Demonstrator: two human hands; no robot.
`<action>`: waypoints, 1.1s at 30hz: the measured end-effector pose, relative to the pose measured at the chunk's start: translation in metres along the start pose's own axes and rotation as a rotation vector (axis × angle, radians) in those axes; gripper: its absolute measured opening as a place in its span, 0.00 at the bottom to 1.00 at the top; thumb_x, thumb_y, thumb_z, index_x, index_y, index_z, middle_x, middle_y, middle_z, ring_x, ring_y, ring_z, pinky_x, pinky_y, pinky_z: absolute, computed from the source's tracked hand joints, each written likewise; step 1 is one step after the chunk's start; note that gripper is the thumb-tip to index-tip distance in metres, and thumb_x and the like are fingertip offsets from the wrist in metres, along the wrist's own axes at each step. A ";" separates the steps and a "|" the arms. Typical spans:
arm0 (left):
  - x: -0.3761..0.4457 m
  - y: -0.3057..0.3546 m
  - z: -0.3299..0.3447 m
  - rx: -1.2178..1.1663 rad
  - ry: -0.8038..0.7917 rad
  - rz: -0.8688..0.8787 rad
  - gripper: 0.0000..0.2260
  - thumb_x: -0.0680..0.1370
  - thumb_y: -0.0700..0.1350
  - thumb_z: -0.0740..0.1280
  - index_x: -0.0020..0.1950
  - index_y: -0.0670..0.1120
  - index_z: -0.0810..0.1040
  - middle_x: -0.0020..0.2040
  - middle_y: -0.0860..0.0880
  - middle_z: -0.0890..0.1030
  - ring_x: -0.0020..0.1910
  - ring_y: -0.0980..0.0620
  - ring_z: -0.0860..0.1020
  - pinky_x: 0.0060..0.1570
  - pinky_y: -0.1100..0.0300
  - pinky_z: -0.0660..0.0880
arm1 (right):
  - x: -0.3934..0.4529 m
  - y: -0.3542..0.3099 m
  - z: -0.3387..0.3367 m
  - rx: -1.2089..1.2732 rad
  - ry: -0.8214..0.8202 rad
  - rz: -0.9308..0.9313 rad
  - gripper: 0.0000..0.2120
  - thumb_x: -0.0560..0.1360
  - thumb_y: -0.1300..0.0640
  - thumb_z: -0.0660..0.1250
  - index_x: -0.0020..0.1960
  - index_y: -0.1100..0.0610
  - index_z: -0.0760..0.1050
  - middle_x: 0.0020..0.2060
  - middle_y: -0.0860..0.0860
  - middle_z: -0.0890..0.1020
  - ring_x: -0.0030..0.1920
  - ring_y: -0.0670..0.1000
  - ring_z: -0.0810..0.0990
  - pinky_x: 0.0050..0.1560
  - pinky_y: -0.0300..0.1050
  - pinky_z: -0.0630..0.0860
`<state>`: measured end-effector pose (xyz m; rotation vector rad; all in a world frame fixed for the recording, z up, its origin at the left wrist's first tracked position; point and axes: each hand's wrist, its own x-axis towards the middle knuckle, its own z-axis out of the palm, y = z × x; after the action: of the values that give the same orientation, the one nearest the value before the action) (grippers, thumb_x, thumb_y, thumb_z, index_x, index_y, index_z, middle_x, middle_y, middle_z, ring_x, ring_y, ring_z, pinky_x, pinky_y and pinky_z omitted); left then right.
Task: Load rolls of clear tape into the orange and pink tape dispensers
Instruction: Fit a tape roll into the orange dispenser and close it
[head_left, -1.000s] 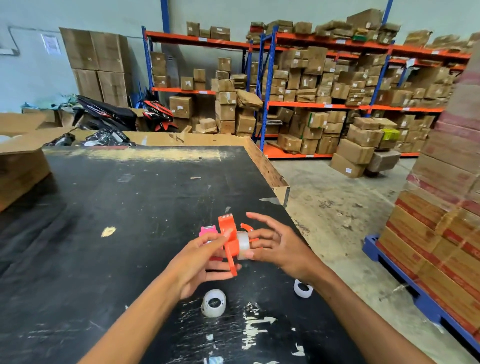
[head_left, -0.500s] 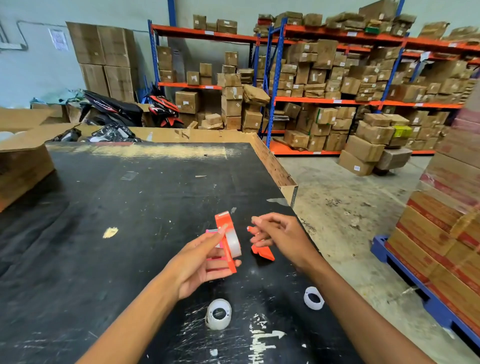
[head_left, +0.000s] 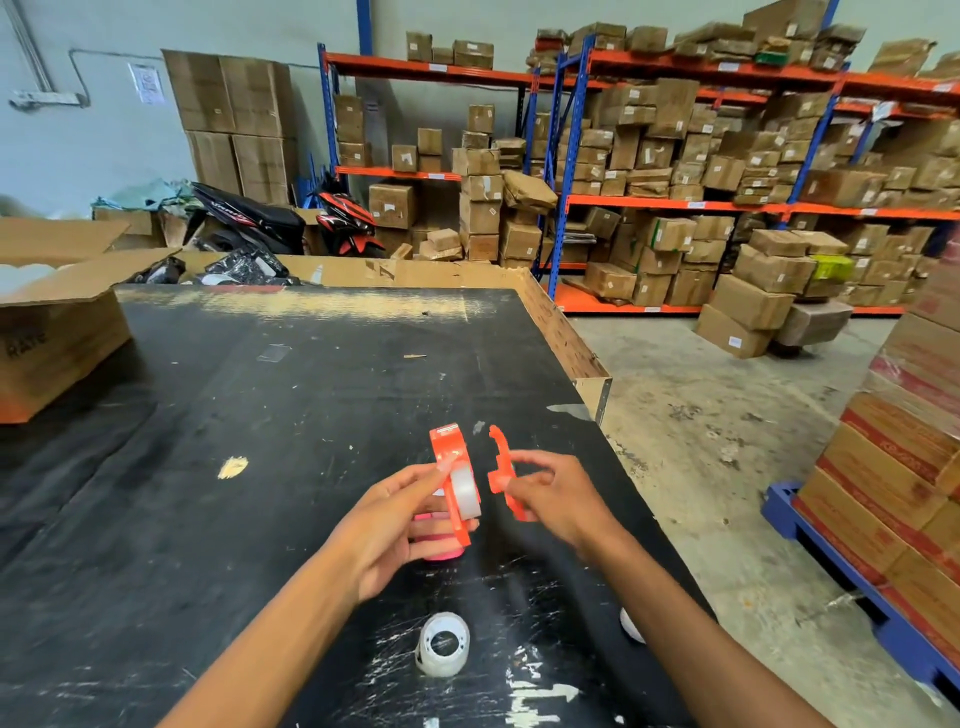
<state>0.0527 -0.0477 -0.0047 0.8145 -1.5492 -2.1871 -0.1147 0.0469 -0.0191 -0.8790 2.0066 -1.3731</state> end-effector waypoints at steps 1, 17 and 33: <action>-0.002 0.002 0.000 -0.013 -0.003 0.002 0.17 0.73 0.54 0.68 0.57 0.45 0.78 0.47 0.39 0.83 0.43 0.42 0.85 0.40 0.55 0.81 | -0.009 -0.009 -0.001 0.186 -0.059 -0.018 0.14 0.72 0.59 0.73 0.57 0.55 0.80 0.35 0.51 0.85 0.37 0.49 0.80 0.46 0.47 0.82; -0.036 0.008 0.014 0.037 -0.022 0.074 0.22 0.68 0.56 0.70 0.55 0.45 0.83 0.47 0.40 0.84 0.42 0.46 0.84 0.55 0.47 0.79 | -0.086 -0.039 -0.006 0.319 -0.160 -0.226 0.19 0.72 0.62 0.71 0.62 0.56 0.78 0.41 0.50 0.87 0.43 0.45 0.84 0.45 0.39 0.82; -0.064 0.012 0.019 0.088 -0.016 0.224 0.21 0.70 0.58 0.68 0.54 0.46 0.84 0.51 0.38 0.85 0.46 0.44 0.82 0.47 0.52 0.80 | -0.116 -0.039 0.014 0.245 0.015 -0.470 0.10 0.74 0.53 0.68 0.49 0.56 0.85 0.35 0.47 0.84 0.38 0.42 0.80 0.43 0.39 0.79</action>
<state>0.0900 -0.0014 0.0279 0.6167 -1.6665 -1.9829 -0.0226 0.1180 0.0217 -1.2763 1.6512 -1.8341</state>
